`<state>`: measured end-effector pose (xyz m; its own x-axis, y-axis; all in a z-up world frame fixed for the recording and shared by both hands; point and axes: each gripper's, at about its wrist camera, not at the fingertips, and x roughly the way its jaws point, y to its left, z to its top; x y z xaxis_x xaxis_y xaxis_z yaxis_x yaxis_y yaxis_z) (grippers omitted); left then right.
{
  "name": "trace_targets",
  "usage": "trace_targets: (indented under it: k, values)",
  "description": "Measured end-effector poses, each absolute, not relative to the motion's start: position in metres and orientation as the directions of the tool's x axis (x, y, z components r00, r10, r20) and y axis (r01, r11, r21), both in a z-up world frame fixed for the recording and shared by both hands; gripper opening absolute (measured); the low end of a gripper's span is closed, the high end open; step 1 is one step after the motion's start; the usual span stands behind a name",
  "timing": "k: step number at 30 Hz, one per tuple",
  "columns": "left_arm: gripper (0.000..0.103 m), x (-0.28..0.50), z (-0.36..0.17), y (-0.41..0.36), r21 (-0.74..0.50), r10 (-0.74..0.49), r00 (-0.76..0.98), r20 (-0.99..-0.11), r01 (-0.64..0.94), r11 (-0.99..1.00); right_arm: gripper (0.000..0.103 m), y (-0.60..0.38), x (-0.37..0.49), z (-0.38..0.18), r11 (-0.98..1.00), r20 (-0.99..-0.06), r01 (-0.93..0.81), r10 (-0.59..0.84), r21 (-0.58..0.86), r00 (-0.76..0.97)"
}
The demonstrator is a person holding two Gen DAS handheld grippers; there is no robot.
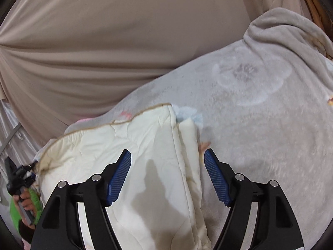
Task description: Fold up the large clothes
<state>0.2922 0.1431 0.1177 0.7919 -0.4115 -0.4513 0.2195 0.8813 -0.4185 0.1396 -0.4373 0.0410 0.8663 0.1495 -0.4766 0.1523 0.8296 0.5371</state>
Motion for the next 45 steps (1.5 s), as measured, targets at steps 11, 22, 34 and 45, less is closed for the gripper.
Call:
trace_targets:
  k: [11,22,34,45]
  values:
    - [0.061,0.329,0.111,0.188,-0.428,-0.278,0.793,-0.542,0.024,0.904,0.072,-0.418,0.169,0.005,0.857,-0.580,0.179,0.161,0.484,0.798]
    - [0.043,0.354,0.057,0.126,-0.311,-0.324,0.604,-0.728,0.131,0.941,0.033,-0.421,0.222,0.034,0.838,-0.616,0.208,0.180,0.504,0.767]
    - [0.004,0.325,0.062,0.151,-0.284,-0.229,0.683,-0.693,0.034,0.958,0.010,-0.407,0.199,0.086,0.885,-0.443,0.088,0.141,0.458,0.885]
    - [0.001,0.311,0.051,0.161,-0.178,-0.080,0.700,-0.710,-0.068,0.982,0.037,-0.417,0.205,0.048,0.873,-0.622,0.264,0.057,0.411,0.781]
